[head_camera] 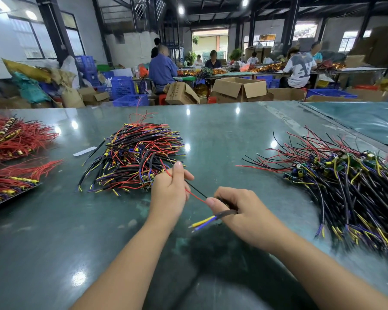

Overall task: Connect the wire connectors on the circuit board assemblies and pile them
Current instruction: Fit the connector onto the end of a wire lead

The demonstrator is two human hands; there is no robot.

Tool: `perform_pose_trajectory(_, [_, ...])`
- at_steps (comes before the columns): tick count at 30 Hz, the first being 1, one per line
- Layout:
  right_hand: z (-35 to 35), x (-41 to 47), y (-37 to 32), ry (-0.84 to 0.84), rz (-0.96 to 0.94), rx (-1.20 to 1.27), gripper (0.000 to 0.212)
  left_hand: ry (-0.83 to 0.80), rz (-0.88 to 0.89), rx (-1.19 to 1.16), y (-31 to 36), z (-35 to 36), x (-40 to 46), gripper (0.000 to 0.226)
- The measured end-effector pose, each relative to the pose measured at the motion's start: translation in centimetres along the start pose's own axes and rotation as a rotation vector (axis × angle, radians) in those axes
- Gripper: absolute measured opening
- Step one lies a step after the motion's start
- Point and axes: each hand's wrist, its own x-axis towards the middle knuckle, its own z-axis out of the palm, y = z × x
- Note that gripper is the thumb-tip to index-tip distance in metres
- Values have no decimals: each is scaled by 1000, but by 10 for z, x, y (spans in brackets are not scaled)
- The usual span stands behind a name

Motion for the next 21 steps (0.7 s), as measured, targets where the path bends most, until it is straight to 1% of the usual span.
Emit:
perform_pose_trajectory(3, [-3,-2,1,-30,-24,-32,34,43,-12,17,-4,-3,3,52])
perform_pose_trajectory(6, [-6,-3,4,-40,-48,-66,31,113,-48,-58,-6,-5,7,50])
perform_pose_trajectory(8, [-7,-4,5,-40,-57,-59,31,128,-56,-88,-7,-5,8,50])
perform_pose_trajectory(12, [-9,-5,3,-93,-84,-52,31,207,-126,-159,-7,-13,13,50])
perform_pose_trajectory(14, [-10,-5,3,-59,-80,-15,30,232,-183,-213,-5,-17,16,49])
perform_pose_trajectory(15, [-10,-5,4,-21,-68,17,32,225,-215,-288,-3,-19,16,48])
perform_pose_trajectory(17, [-11,-2,6,71,-13,102,34,144,-314,-526,2,-20,13,50])
perform_pose_trajectory(19, [-12,1,7,163,49,153,34,-19,-439,-694,8,-17,6,65])
perform_pose_trajectory(20, [-13,2,7,193,70,157,34,-106,-469,-698,10,-15,2,76])
perform_pose_trajectory(21, [-12,3,8,205,81,151,34,-199,-476,-652,11,-12,-2,83])
